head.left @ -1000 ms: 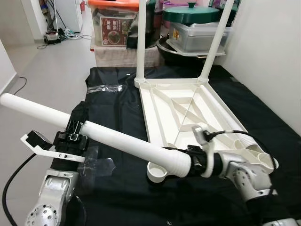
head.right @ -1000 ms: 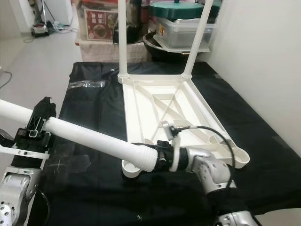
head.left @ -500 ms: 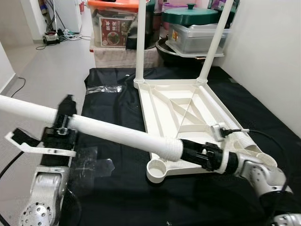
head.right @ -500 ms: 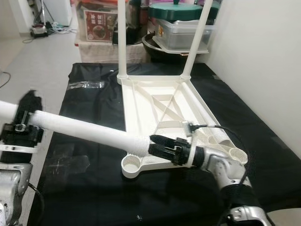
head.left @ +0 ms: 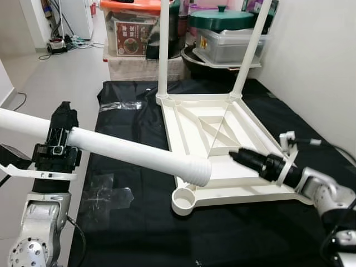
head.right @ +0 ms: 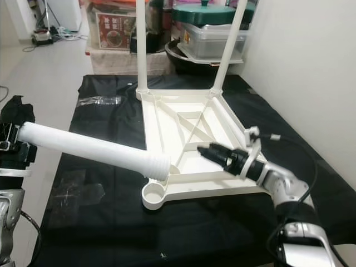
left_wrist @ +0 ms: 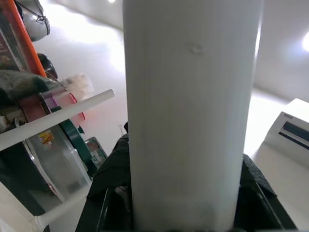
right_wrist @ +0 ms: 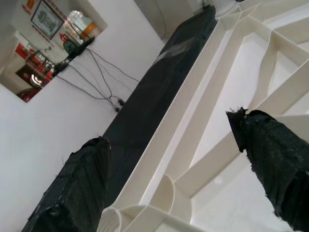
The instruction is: Building children table
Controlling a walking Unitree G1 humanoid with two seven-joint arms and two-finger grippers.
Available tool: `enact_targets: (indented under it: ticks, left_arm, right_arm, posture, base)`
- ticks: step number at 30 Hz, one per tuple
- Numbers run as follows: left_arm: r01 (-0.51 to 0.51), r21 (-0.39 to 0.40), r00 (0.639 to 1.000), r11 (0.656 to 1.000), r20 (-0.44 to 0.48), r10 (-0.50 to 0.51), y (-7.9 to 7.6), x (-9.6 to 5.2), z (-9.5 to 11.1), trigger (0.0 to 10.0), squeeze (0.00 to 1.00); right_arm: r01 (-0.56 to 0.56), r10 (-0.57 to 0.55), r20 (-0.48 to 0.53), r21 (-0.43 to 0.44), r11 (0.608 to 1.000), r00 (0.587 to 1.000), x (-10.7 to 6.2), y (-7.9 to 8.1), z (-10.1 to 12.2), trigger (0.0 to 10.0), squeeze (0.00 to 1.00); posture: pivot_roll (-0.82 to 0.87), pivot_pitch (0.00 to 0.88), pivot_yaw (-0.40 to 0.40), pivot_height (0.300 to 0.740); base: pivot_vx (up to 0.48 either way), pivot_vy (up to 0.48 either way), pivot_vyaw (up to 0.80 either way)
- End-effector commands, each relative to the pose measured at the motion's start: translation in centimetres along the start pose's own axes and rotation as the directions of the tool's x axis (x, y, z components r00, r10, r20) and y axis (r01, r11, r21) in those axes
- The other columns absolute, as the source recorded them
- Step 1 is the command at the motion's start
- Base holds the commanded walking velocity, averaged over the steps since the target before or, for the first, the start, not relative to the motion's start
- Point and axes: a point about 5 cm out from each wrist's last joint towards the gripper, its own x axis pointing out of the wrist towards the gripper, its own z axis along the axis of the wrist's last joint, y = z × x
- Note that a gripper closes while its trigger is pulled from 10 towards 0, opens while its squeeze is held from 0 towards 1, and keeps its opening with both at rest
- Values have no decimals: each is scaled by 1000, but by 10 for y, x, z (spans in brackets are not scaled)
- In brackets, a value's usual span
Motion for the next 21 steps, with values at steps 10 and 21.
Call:
enact_targets:
  ticks: [10, 21]
  left_arm:
    - [8, 215, 971, 977, -235, 44, 4, 4, -36, 0, 0]
    - [120, 313, 907, 942, -420, 24, -1, 2, -57, 0, 0]
  right_arm:
    - [-240, 245, -29, -341, 909, 969, 72, 78, 107, 10000, 0]
    - [-590, 470, -430, -202, 782, 771, 113, 146, 40, 10000, 0]
  posture:
    - [66, 0, -81, 740]
    - [89, 0, -92, 740]
  base:
    - [0, 0, 0]
    - [0, 0, 0]
